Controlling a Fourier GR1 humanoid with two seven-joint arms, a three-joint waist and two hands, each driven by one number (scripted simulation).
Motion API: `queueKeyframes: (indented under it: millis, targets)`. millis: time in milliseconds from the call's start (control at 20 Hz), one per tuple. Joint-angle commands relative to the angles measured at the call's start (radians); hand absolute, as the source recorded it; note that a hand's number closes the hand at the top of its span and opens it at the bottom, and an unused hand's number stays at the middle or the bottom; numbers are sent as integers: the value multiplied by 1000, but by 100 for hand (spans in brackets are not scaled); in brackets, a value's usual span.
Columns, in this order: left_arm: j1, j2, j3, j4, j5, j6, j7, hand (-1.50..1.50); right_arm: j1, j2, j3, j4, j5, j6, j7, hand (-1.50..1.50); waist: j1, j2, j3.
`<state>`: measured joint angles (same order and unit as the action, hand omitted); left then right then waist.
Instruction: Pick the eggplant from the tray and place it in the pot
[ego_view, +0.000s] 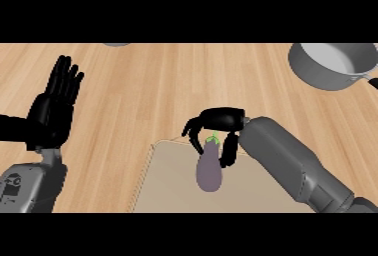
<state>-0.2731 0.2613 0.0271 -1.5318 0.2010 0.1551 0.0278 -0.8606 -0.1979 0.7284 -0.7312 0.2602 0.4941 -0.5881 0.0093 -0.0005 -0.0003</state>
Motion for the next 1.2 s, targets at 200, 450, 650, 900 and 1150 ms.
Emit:
queueKeyframes:
  millis: [200, 450, 650, 900, 1150]
  targets:
    - [-8, -3, -5, -5, -5, 1, -4, 0, -165, -144, -193, 266, 46, -331, 469, 150, 9, 15, -13]
    - [-19, -9, -24, -6, -3, -15, -1, 0, -302, -158, -262, 368, 73, -581, 802, 150, 64, 20, -10]
    - [-29, -19, -36, -4, -1, -21, -1, 0, -402, -194, -252, 449, 150, -787, 1059, 150, 86, 25, -13]
    - [-61, -21, -47, -9, -6, -19, 14, 0, -535, -199, -185, 554, 277, -1007, 1384, 150, 110, 28, -9]
    - [-84, -40, -61, 14, -24, -1, 19, 0, -662, -163, -55, 678, 437, -1116, 1695, 150, 90, 26, -8]
